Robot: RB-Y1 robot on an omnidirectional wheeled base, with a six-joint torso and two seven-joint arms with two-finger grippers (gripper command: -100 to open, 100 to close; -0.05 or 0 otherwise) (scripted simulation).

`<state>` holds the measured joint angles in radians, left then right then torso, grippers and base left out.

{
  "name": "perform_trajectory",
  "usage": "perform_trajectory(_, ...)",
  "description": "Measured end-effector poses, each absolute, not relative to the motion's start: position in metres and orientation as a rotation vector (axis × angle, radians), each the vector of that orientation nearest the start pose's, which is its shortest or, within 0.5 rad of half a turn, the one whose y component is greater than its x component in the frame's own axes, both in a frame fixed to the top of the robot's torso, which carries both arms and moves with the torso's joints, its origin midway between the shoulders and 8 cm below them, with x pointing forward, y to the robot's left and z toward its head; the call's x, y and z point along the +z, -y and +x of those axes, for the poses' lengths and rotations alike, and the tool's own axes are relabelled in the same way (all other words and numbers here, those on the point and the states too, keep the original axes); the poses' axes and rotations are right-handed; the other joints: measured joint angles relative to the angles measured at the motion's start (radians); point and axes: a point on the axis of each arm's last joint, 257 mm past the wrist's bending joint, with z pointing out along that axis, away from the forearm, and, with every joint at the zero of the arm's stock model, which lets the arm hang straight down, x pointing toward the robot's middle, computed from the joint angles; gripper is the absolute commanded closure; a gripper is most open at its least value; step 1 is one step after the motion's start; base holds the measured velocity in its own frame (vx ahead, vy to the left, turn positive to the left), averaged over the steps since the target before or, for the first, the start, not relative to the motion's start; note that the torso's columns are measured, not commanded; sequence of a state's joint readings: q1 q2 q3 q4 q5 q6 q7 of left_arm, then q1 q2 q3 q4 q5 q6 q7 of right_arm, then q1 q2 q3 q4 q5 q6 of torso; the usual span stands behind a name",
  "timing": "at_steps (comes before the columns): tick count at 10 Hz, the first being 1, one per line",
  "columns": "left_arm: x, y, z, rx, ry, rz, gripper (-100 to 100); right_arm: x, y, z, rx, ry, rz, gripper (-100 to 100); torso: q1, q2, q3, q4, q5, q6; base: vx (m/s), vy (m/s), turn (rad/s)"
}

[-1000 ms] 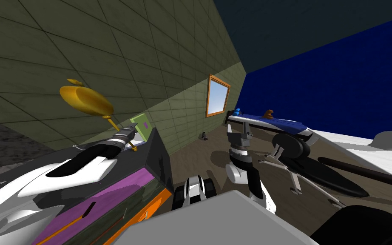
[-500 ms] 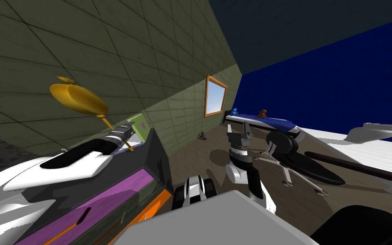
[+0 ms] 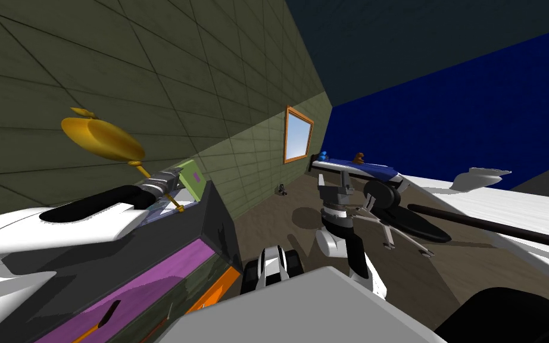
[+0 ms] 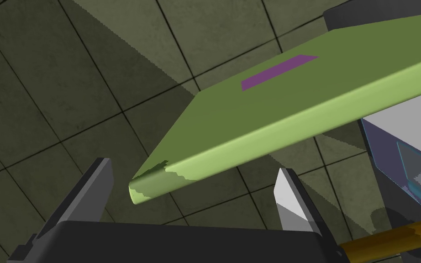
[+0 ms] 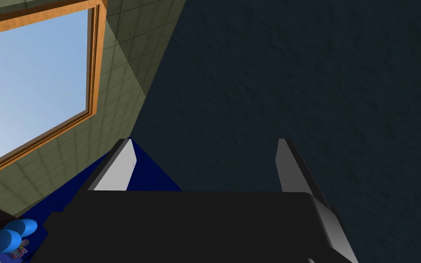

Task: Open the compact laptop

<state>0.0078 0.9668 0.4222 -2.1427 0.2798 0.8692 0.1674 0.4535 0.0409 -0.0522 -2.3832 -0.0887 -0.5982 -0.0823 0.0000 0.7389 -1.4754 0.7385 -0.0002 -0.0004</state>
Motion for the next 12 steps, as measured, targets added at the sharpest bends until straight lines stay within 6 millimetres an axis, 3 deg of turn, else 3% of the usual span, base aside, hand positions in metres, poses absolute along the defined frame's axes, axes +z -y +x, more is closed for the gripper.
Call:
perform_trajectory(8,0.103,-0.520,0.478,-0.476,-1.238,-1.070,-100,0.098,0.297,0.296,1.445,-0.334,0.550,0,0.001,-0.006,-0.003,-0.002,0.000,0.001,0.006,0.026,-0.049)
perform_trajectory(9,0.103,-0.520,0.478,-0.475,-1.237,-1.070,100,0.098,0.297,0.296,1.445,-0.334,0.550,0,0.000,-0.003,-0.002,-0.002,0.001,0.000,0.008,0.004,0.001)
perform_trajectory(12,0.105,-0.525,0.482,-0.555,-1.185,-1.102,100,0.098,0.297,0.296,1.445,-0.334,0.550,0,0.008,0.004,0.003,0.000,0.006,-0.002,-0.060,0.034,0.027)
